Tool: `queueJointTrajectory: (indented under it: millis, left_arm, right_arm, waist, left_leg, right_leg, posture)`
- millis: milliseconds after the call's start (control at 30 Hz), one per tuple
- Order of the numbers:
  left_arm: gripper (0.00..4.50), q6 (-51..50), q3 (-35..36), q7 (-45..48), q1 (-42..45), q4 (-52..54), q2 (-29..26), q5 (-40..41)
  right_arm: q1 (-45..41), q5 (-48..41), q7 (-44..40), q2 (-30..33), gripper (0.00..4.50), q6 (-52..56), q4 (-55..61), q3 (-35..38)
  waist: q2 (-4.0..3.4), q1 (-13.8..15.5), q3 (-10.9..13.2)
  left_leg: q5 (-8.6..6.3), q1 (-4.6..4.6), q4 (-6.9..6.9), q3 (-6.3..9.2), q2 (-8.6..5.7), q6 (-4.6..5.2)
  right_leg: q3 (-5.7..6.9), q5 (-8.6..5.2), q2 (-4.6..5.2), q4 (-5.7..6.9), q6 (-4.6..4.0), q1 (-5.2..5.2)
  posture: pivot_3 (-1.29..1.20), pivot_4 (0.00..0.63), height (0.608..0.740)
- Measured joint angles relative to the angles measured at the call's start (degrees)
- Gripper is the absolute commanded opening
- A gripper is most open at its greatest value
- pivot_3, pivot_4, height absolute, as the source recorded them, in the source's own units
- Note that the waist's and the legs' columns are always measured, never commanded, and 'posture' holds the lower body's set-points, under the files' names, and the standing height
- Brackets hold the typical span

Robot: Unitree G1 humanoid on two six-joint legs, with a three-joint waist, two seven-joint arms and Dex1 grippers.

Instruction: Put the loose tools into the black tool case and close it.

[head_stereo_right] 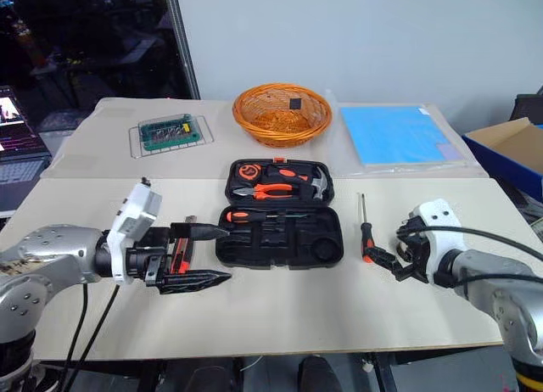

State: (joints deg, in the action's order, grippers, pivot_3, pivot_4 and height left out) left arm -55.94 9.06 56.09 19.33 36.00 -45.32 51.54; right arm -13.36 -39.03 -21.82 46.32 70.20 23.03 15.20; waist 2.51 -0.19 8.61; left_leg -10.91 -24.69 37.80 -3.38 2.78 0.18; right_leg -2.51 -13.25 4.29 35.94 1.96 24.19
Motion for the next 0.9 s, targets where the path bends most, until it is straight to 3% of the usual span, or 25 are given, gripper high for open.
queueJointTrajectory:
  millis: [100,200,467,600,700,800,867,900]
  left_arm:
    - [4.49,2.53,-2.38,0.79,1.36,-0.79,-0.07,-1.21]
    - [4.50,4.20,-4.37,0.84,1.38,-1.06,0.09,-2.10]
    - [4.50,7.20,-4.79,-1.38,-0.15,-1.17,0.18,-3.05]
    - [4.50,7.92,-2.79,-4.56,-3.81,-0.82,0.72,-3.31]
    - [4.50,14.17,0.57,-4.91,-9.07,-1.05,5.44,-4.16]
    - [4.50,14.78,3.47,-0.67,-13.38,-2.22,3.79,-1.79]
    - [4.50,14.94,5.55,0.32,-14.60,-2.38,3.42,-0.29]
    - [4.50,15.80,6.62,1.28,-16.12,-2.56,2.70,0.29]
  right_arm:
    - [-5.37,1.34,1.40,-3.26,4.50,1.92,-6.65,-3.58]
    - [-8.24,4.67,2.06,-3.64,3.80,2.34,-12.84,-8.11]
    - [-10.45,11.48,0.92,-2.53,1.04,-0.38,-15.72,-13.94]
    - [-9.19,13.02,0.20,-0.16,1.02,-1.93,-11.03,-13.70]
    - [-10.68,13.59,-4.96,4.51,1.02,-7.78,-6.00,-12.90]
    - [-18.69,15.91,-13.93,8.77,1.02,-17.06,-3.71,-17.51]
    - [-23.68,19.04,-18.23,8.08,1.02,-23.07,-5.47,-22.69]
    - [-28.42,23.52,-22.45,5.34,1.02,-30.36,-9.96,-28.93]
  waist:
    - [-0.02,-0.30,0.01]
    - [-0.04,-0.32,0.03]
    - [-0.05,-0.52,0.04]
    - [-0.25,-0.52,0.15]
    - [-0.38,-0.79,0.26]
    - [-0.41,-1.53,0.31]
    - [-0.35,-1.45,0.33]
    - [-0.34,-1.87,0.33]
  left_leg:
    - [0.00,-0.06,-0.01,0.02,-0.05,0.01]
    - [-0.02,-0.26,-0.02,0.13,-0.13,0.05]
    - [-0.03,-0.34,0.00,0.21,-0.16,0.08]
    - [-0.02,-0.34,0.01,0.19,-0.16,0.08]
    - [-0.02,-0.35,0.01,0.11,-0.11,0.08]
    - [-0.03,-0.19,0.00,0.10,0.07,0.08]
    - [-0.03,0.00,0.00,0.17,0.15,0.07]
    - [-0.03,0.10,0.00,0.12,0.16,0.06]
  right_leg:
    - [-0.04,0.02,-0.02,-0.01,0.01,0.00]
    - [-0.03,0.17,-0.02,-0.01,-0.06,0.08]
    - [-0.03,0.29,-0.03,-0.03,0.43,0.11]
    - [-0.04,0.25,-0.01,-0.01,0.53,0.13]
    - [-0.06,0.29,-0.02,-0.06,0.53,0.17]
    - [0.00,0.24,-0.18,-0.01,0.48,0.15]
    - [0.01,-0.03,-0.28,0.00,0.02,0.04]
    - [0.00,-0.01,-0.26,0.01,-0.01,-0.02]
  posture:
    - [0.00,0.150,0.740]
    - [0.00,0.150,0.740]
    - [0.00,0.150,0.740]
    - [0.00,0.150,0.740]
    - [0.00,0.150,0.740]
    - [0.00,0.150,0.740]
    - [0.00,0.150,0.740]
    - [0.00,0.150,0.740]
